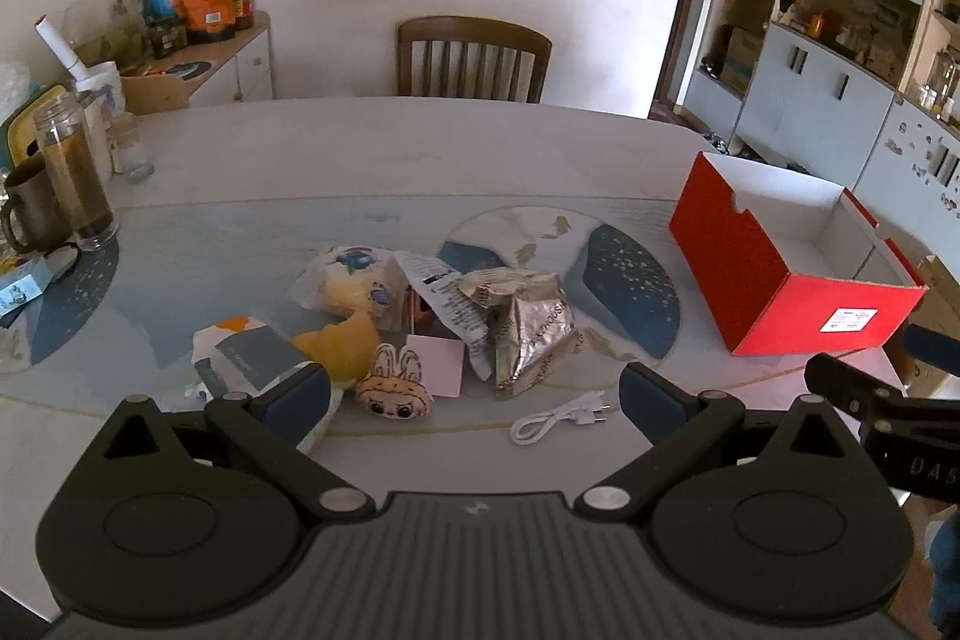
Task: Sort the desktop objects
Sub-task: 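Move the left tool toward the white-and-grey plastic bag on the table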
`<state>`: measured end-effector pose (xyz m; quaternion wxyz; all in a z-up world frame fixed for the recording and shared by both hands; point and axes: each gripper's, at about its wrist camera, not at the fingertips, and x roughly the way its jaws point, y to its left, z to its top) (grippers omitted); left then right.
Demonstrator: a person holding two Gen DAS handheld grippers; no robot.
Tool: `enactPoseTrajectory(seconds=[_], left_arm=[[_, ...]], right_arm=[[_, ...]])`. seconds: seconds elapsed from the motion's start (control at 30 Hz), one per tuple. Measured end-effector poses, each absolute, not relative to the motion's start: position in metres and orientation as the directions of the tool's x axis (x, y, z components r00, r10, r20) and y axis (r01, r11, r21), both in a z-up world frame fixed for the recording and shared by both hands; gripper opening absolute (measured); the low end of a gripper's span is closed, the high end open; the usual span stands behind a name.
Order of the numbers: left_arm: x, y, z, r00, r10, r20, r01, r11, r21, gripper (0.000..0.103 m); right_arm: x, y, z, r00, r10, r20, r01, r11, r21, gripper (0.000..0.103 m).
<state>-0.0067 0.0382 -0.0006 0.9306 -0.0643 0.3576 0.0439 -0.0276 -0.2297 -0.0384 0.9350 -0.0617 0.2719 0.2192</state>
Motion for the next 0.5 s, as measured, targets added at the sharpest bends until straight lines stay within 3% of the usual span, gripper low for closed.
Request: enactPoseTrajectory(seconds=[0.5], left_arm=[[-0.011,0.057,0.000,0.751,0.126,-0.648,-0.208,0.977,-0.052,0.103]], right_arm=[[-0.034,-0.218,-0.040,0.735,0.423,-0.530,-0.510,0.860,-0.022,0.103]])
